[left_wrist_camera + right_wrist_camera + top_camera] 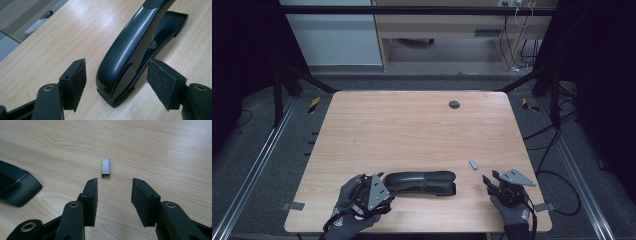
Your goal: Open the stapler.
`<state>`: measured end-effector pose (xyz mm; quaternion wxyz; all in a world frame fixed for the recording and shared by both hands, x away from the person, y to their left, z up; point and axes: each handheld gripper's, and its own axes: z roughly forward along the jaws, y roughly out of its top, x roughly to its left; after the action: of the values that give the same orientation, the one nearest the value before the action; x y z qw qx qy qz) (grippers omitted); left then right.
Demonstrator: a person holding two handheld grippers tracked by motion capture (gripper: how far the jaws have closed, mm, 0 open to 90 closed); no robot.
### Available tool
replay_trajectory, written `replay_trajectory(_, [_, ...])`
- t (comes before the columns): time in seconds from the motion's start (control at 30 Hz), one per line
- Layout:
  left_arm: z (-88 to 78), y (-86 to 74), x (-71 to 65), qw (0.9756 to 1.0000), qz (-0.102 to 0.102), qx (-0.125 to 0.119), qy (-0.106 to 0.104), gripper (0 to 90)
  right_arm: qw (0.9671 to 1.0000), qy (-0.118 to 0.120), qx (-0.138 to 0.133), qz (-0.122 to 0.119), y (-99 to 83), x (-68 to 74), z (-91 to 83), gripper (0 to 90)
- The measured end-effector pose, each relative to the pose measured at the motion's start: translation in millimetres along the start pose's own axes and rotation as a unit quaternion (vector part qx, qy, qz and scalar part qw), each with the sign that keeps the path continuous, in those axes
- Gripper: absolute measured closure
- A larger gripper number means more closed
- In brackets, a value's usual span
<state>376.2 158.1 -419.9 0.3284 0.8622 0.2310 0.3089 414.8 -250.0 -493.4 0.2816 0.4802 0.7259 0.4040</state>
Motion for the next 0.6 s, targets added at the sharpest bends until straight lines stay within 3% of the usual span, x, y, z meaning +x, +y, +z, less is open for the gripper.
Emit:
replay_trajectory(0.27, [6.3, 12.6, -9.2, 0.9996, 0.027, -0.002, -0.009, 30.9, 1.0000, -0.002, 0.000, 0.001, -0.3, -0.1, -0.5, 56.9])
replay_trajectory(0.6, [12.7, 22.8, -15.6, 0.9989, 0.047, 0.003, -0.009, 30.8, 1.0000, 0.000, 0.000, 0.004, -0.3, 0.7, -1.1, 56.9])
